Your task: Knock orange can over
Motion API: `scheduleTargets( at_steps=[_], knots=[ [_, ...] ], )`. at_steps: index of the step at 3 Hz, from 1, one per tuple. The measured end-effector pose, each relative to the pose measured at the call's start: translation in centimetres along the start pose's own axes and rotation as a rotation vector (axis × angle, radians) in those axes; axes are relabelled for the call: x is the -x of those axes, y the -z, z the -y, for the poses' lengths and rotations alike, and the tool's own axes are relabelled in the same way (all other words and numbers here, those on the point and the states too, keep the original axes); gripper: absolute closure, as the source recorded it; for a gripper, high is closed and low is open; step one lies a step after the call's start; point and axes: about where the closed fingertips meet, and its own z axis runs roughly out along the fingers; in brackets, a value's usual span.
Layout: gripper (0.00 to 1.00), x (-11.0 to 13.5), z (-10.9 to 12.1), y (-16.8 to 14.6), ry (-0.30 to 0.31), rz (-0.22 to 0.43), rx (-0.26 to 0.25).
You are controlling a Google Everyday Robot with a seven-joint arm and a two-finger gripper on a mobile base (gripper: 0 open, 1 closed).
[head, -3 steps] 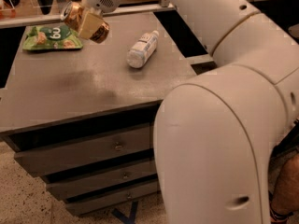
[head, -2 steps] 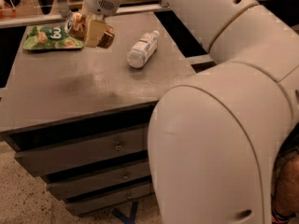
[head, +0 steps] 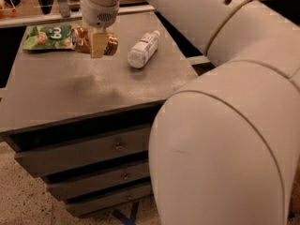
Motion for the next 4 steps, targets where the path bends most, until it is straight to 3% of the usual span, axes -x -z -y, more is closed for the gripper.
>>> scheduleTargets(
  at_steps=[2,4],
  knots=[
    [1.00,0.3,-1.5,-3.7,0.041,-0.050,0.040],
    [1.00,0.0,-2.3,-6.0,0.042,-0.077,0.063]
  ],
)
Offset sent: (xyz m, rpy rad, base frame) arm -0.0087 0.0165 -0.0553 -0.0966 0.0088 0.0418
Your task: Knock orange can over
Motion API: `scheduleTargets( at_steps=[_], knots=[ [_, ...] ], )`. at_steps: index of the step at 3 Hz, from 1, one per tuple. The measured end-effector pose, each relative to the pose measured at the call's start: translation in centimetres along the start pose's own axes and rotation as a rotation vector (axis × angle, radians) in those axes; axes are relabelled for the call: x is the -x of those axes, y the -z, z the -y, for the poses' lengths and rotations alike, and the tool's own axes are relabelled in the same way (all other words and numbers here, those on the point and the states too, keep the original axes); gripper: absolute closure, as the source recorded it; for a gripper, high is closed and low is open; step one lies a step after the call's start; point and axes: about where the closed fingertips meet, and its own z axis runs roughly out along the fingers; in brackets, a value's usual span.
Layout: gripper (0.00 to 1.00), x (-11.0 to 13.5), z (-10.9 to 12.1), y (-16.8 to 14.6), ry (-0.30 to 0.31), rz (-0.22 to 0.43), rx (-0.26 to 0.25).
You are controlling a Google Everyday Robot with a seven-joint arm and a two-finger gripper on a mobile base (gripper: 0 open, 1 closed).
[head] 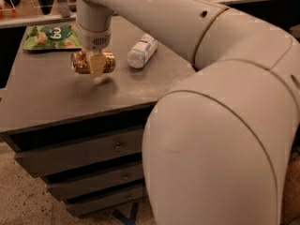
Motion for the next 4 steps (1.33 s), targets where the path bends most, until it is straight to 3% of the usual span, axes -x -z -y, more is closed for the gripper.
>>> scheduleTargets(
  at_steps=[1,2,4],
  knots=[
    [1.00,-0.2,-0.2,-0.6,0.001,-0.020,0.005],
    [0.82,-0.2,-0.5,-1.1,-0.004,-0.033,0.016],
    [0.35,-0.3,-0.4,-1.6,-0.030,-0.033,0.024]
  ],
)
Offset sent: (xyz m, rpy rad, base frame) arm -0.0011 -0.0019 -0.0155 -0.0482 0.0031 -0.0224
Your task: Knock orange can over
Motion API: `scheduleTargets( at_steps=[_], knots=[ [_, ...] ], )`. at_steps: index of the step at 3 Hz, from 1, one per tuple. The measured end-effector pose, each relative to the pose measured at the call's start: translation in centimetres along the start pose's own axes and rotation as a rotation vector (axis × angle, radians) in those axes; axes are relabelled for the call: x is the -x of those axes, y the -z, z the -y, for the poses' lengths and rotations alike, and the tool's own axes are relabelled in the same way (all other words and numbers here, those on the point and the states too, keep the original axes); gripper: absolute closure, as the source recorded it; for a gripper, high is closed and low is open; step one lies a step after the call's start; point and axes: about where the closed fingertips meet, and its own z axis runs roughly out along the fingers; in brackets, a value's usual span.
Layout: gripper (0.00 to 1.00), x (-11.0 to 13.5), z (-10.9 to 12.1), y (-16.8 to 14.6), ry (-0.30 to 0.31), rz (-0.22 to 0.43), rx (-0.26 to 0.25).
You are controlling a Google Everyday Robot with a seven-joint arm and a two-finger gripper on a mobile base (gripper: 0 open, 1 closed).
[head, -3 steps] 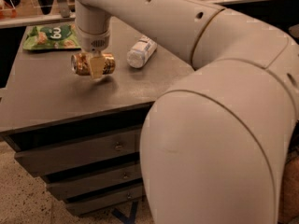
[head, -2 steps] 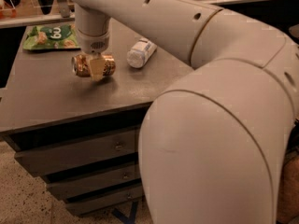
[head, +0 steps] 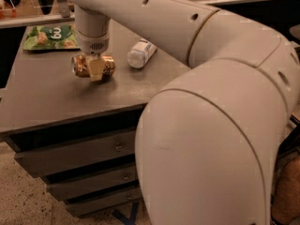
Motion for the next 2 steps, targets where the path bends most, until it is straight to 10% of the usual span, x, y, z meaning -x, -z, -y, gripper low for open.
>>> scheduleTargets(
  at_steps=[2],
  knots=[
    [0.00,-0.05,0.42,-0.39,-0.036,0.013,0.011]
  ],
)
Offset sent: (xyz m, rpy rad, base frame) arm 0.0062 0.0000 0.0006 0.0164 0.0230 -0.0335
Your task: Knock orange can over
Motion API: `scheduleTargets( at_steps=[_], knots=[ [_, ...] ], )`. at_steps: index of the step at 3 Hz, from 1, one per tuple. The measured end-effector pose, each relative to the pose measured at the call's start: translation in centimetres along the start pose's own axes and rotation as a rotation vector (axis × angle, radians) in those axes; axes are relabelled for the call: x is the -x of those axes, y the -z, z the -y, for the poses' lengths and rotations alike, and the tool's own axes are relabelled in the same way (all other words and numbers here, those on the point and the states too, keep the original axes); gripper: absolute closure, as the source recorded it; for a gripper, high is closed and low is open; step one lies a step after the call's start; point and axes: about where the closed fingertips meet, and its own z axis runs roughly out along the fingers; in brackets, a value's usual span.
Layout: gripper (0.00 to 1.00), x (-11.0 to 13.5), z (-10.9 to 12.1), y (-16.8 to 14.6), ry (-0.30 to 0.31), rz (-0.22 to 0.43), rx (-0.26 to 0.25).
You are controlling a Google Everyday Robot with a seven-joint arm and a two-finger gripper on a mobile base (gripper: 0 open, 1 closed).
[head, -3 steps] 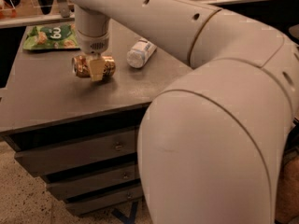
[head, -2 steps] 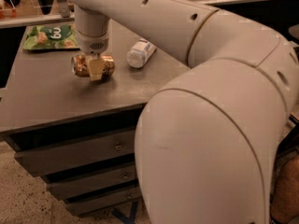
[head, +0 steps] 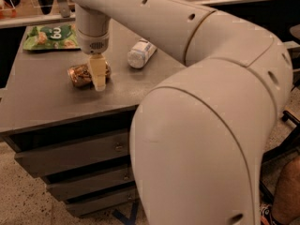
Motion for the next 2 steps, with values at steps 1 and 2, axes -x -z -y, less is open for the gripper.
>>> scheduleTargets(
  at_steps=[1,2],
  knots=[
    [0.00,0.02,0.08,0.00,-0.007,0.004,-0.002],
    [0.00,-0.18,0.24,0.22,-0.047,0.028,-0.026]
  ],
)
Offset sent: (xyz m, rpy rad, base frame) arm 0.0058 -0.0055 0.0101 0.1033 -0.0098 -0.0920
